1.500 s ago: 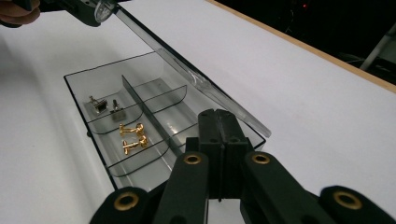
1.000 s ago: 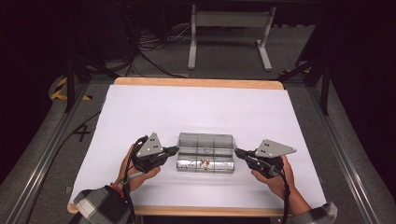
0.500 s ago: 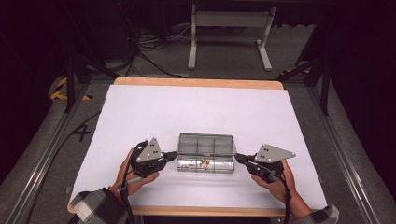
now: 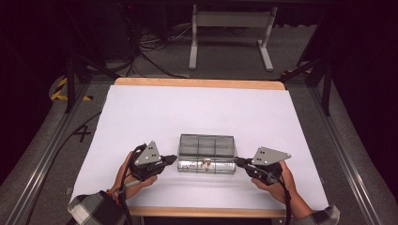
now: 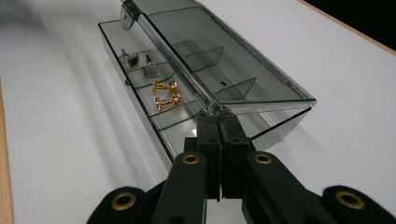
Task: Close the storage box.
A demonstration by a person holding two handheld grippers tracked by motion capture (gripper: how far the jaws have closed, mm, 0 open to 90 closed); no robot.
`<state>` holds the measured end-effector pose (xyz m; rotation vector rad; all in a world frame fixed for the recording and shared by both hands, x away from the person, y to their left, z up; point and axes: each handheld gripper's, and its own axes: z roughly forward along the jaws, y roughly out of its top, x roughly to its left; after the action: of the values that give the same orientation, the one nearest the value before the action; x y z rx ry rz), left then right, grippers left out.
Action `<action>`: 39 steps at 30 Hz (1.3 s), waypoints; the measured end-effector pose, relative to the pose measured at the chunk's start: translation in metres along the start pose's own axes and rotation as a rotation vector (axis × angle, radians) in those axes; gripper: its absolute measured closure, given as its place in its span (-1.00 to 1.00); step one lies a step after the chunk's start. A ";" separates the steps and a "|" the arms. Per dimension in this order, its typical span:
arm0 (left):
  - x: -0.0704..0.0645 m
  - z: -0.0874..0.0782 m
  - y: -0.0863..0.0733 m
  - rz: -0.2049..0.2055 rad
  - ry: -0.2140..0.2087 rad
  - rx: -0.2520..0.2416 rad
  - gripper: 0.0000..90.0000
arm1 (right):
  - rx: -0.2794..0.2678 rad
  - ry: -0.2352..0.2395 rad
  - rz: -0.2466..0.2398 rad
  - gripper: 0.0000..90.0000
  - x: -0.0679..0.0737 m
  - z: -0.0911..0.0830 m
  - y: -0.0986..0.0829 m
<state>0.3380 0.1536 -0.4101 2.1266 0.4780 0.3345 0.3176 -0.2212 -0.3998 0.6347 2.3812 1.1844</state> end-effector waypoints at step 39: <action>0.000 0.014 -0.015 0.017 -0.008 0.092 0.95 | 0.120 0.051 -0.018 0.97 0.003 0.004 -0.016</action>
<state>0.3408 0.1516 -0.4300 2.2216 0.4789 0.3198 0.3140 -0.2261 -0.4157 0.6266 2.5100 1.0691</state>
